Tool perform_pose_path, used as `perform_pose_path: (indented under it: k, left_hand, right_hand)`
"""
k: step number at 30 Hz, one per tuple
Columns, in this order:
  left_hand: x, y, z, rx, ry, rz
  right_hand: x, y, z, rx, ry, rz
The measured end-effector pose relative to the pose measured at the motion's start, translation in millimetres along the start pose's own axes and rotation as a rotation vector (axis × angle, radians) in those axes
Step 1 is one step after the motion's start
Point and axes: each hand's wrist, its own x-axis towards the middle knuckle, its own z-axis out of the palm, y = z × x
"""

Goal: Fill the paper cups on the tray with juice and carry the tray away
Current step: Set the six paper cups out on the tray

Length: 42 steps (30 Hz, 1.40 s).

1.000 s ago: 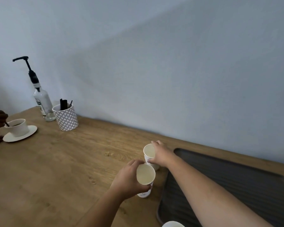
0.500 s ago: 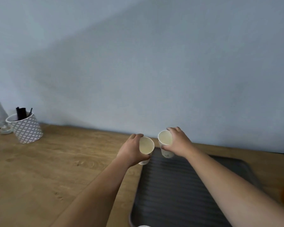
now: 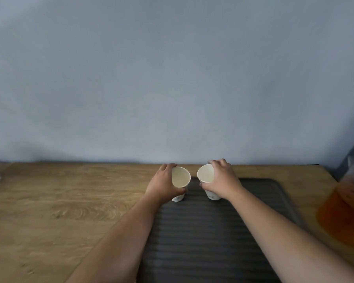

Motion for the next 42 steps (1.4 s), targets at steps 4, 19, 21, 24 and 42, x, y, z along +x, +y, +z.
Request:
perform_pose_path:
  k: [4, 19, 21, 24, 42]
  left_hand:
    - [2, 1, 2, -0.003, -0.054, -0.014]
    - [-122, 18, -59, 0.131, -0.106, 0.081]
    - [-152, 19, -60, 0.095, -0.155, 0.086]
    - [-192, 19, -67, 0.052, -0.290, 0.040]
    - [-242, 29, -62, 0.199, -0.303, 0.063]
  right_hand:
    - [-5, 10, 4, -0.042, 0.072, 0.068]
    - [-116, -17, -71, 0.145, -0.108, -0.193]
    - [-146, -18, -69, 0.181, -0.207, -0.228]
    - [-184, -21, -72, 0.172, -0.384, -0.279]
    - [-223, -20, -65, -0.074, -0.512, -0.363]
